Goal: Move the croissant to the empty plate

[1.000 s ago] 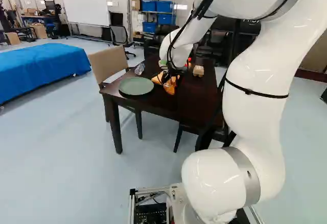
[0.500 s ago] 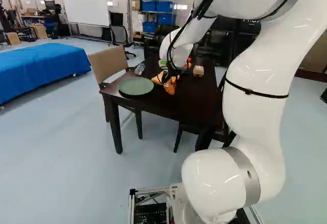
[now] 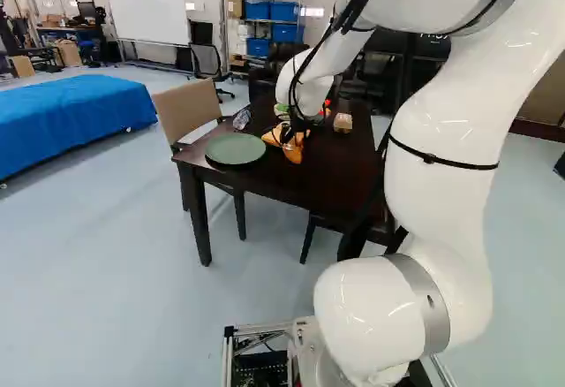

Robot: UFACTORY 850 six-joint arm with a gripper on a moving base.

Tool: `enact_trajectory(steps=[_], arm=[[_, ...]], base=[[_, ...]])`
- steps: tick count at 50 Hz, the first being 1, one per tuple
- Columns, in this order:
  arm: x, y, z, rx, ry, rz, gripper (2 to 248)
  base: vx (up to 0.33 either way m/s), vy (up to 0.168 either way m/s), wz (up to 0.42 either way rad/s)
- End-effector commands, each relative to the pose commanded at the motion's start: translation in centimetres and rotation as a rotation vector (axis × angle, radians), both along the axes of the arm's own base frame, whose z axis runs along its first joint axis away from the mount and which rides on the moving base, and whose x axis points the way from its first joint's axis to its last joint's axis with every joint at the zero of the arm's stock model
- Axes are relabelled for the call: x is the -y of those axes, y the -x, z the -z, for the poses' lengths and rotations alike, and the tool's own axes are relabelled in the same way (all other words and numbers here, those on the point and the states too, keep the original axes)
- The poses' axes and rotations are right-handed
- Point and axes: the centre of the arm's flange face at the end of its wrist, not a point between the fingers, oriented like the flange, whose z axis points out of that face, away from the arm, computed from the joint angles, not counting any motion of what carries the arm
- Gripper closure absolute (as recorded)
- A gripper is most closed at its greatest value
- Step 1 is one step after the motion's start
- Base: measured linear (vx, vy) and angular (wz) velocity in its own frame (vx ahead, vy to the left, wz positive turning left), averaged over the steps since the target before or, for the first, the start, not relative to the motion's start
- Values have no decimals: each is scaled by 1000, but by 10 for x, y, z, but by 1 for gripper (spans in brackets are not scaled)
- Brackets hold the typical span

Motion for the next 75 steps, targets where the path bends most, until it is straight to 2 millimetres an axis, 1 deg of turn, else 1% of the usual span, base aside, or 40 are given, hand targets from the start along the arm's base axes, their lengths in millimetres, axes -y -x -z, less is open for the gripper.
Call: enact_trajectory(steps=[5,12,75], arm=[[0,0,-1,2,0,0,129],[0,3,-8,15,-1,0,129],[1,31,-88,164,-6,0,129]], base=[[0,0,0],[0,0,0],[0,0,0]])
